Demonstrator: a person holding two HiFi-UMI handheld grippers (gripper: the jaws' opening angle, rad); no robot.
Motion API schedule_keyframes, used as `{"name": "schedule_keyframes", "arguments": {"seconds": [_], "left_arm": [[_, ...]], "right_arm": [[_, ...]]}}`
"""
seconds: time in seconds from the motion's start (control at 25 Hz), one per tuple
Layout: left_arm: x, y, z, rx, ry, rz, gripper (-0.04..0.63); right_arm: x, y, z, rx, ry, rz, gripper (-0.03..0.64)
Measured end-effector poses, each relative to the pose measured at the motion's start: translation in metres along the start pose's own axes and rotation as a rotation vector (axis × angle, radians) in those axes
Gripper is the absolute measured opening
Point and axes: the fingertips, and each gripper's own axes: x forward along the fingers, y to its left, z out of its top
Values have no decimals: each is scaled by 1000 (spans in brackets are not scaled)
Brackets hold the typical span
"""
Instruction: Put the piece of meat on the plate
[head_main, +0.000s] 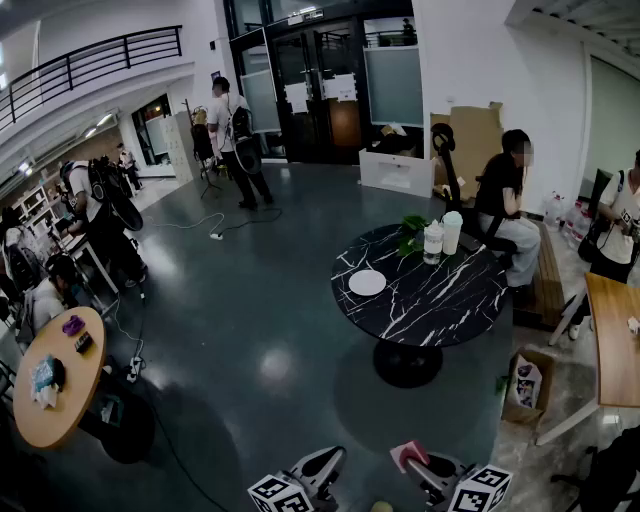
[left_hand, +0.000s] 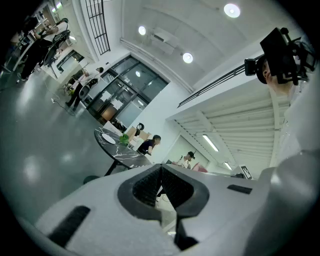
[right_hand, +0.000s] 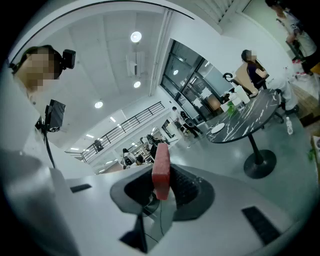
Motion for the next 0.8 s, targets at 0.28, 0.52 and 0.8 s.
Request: {"name": "schedule_keyframes", "arguments": {"seconds": [0.28, 0.52, 0.8], "left_arm": [[16, 13, 2, -17, -10, 25, 9], [22, 24, -2, -20, 12, 44, 9], [41, 46, -1, -51, 31, 47, 9]], "right_arm": [[10, -18, 13, 7, 7, 12, 91], [18, -30, 8, 40, 19, 17, 91], [36, -54, 14, 57, 27, -8, 91]]}}
